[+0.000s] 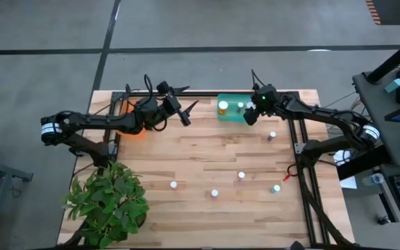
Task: Pick and place medicine bottles into bin by pill shape (circle, oval)
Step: Put the orange capsule bottle into the green bin, then put the pink tablet bottle into the orange bin
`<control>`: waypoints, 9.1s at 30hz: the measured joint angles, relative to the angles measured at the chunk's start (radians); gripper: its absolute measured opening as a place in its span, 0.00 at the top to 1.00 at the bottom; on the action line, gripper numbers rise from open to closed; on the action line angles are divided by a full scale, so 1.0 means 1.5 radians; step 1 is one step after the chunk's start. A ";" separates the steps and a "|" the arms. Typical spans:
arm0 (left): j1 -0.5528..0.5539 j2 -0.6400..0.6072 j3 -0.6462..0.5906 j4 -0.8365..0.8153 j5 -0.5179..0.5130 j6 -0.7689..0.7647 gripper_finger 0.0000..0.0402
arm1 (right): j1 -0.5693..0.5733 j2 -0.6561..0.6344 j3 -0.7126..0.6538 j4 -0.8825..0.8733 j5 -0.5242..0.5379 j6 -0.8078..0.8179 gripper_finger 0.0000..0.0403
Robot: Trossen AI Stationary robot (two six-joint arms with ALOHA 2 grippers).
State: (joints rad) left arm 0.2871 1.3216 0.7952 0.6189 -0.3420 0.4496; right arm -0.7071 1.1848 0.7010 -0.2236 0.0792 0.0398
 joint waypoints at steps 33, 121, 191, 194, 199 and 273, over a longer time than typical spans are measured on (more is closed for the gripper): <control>0.000 0.000 -0.011 -0.006 0.000 -0.034 0.30 | 0.000 0.123 0.001 0.076 0.001 -0.016 0.43; -0.209 0.000 0.029 0.001 0.054 -0.385 0.30 | 0.385 -0.348 -0.333 0.717 -0.215 -0.139 0.43; -0.374 0.315 0.402 -1.168 0.296 -0.864 0.30 | 0.403 -0.413 -0.332 0.675 -0.192 -0.155 0.44; -0.395 0.315 0.397 -1.169 0.279 -0.789 0.30 | 0.403 -0.413 -0.332 0.675 -0.192 -0.155 0.44; -0.426 0.315 0.394 -1.163 0.222 -0.729 0.30 | 0.403 -0.413 -0.332 0.675 -0.192 -0.154 0.44; -0.363 0.267 0.406 -1.194 0.123 -0.661 0.77 | 0.403 -0.413 -0.333 0.671 -0.191 -0.156 0.44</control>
State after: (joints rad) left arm -0.2574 1.7226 1.4040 -1.1714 -0.1580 -0.5423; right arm -0.1028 0.5655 0.2012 0.7834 -0.2077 -0.1944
